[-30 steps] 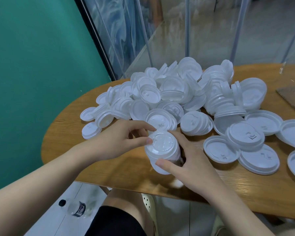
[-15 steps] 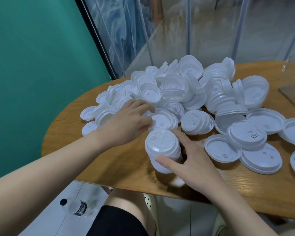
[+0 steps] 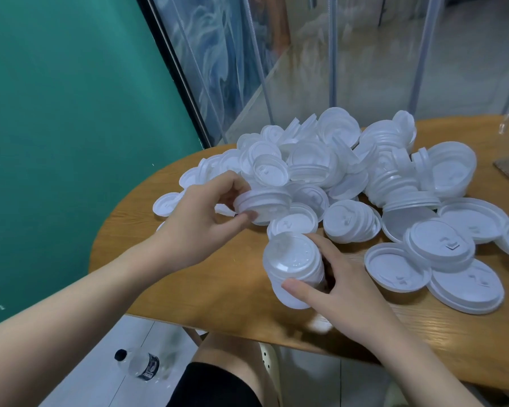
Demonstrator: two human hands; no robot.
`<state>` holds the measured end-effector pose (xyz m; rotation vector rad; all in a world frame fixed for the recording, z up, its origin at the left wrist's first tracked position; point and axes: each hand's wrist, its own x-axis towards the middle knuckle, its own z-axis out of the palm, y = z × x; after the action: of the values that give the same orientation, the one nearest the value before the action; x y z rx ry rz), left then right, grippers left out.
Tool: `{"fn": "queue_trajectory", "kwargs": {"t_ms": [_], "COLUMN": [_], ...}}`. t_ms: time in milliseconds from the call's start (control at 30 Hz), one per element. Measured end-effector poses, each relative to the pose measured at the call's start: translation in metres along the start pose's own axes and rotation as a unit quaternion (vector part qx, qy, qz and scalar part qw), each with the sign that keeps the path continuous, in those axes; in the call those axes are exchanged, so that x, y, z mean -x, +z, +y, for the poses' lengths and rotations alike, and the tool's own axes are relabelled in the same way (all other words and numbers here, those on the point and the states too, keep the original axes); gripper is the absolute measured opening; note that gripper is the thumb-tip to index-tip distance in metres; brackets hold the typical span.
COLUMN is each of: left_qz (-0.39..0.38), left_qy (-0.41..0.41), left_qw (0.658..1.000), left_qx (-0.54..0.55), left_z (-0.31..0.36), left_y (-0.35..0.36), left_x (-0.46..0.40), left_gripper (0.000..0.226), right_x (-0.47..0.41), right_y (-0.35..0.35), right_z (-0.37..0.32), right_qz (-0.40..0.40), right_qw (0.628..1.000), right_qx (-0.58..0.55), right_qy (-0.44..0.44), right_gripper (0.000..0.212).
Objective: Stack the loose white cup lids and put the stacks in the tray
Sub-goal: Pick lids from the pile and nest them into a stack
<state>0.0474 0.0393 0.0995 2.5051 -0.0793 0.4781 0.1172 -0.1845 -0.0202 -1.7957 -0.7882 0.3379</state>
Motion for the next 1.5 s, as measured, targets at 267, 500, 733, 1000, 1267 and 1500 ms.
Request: {"fn": "queue_trajectory", "kwargs": {"t_ms": [267, 500, 733, 1000, 1267, 1500], "left_qz": [0.003, -0.076, -0.145, -0.162, -0.147, -0.126], "left_qy": [-0.042, -0.226, -0.192, -0.161, -0.17, -0.17], "left_qw": [0.992, 0.944, 0.962, 0.971, 0.971, 0.976], "left_qx": [0.117, 0.23, 0.128, 0.071, 0.082, 0.059], "left_z": [0.006, -0.007, -0.012, -0.009, -0.011, -0.008], "left_y": [0.004, 0.015, 0.027, 0.036, 0.042, 0.045], "left_x": [0.025, 0.022, 0.02, 0.013, 0.011, 0.011], "left_gripper": [0.034, 0.022, 0.017, 0.018, 0.014, 0.015], "right_x": [0.001, 0.001, 0.0, 0.0, 0.001, 0.0], "right_y": [0.0, -0.001, 0.0, 0.0, 0.0, 0.001], "right_z": [-0.001, -0.001, -0.001, 0.0, -0.001, 0.0], "right_qz": [0.002, -0.004, -0.001, 0.003, 0.004, 0.004], "right_qw": [1.0, 1.0, 1.0, 1.0, 1.0, 1.0], "right_qx": [0.001, -0.002, 0.001, -0.005, -0.005, 0.006], "right_qy": [0.008, 0.004, -0.003, -0.003, -0.006, -0.006], "right_gripper": [0.061, 0.062, 0.063, 0.067, 0.064, 0.066]}}
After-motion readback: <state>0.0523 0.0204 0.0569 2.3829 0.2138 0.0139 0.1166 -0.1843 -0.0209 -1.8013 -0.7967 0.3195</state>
